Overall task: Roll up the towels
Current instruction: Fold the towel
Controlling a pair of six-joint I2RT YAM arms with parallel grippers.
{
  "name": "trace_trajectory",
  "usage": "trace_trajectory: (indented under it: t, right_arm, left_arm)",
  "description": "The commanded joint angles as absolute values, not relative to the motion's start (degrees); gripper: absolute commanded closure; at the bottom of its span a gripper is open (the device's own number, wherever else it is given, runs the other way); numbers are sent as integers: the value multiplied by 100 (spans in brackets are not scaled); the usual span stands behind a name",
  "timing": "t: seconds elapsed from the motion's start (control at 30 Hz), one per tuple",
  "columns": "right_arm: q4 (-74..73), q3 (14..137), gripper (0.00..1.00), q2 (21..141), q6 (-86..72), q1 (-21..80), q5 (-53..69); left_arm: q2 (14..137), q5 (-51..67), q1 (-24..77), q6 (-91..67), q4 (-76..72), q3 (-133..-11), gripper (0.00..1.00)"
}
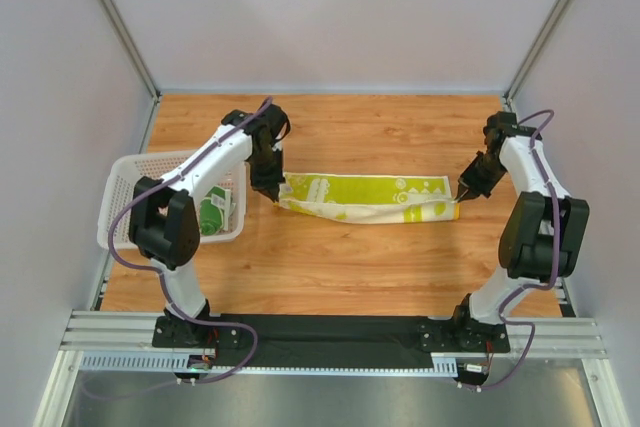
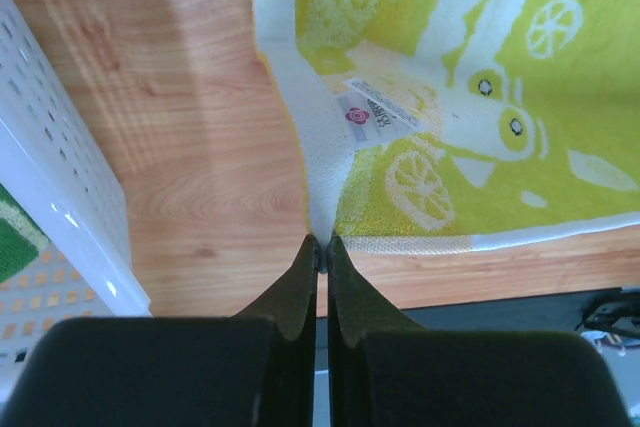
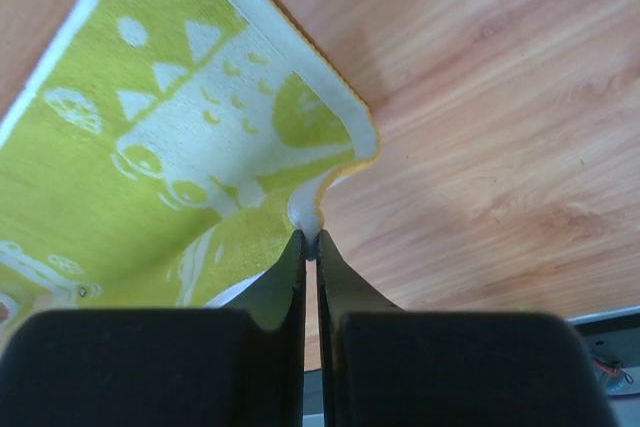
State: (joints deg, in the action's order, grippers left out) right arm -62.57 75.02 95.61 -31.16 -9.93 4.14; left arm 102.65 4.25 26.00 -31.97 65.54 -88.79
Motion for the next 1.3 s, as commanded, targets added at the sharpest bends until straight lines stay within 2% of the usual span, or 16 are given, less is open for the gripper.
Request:
trace_trajectory:
  t: [0.0, 0.47, 1.27]
  right_arm:
    - [-6310, 8102, 100, 9878, -3032, -1020, 518]
    - [-6390, 9079, 100, 10854, -3067, -826, 519]
    - [-6618, 10186, 100, 12032, -3225, -668, 396]
  left_arm:
    - [10484, 536, 2479, -3024, 6750, -9359, 100]
    - [11478, 729, 2162, -2953, 6820, -10142, 100]
    - [12436, 765, 1819, -2619, 6917, -10740, 100]
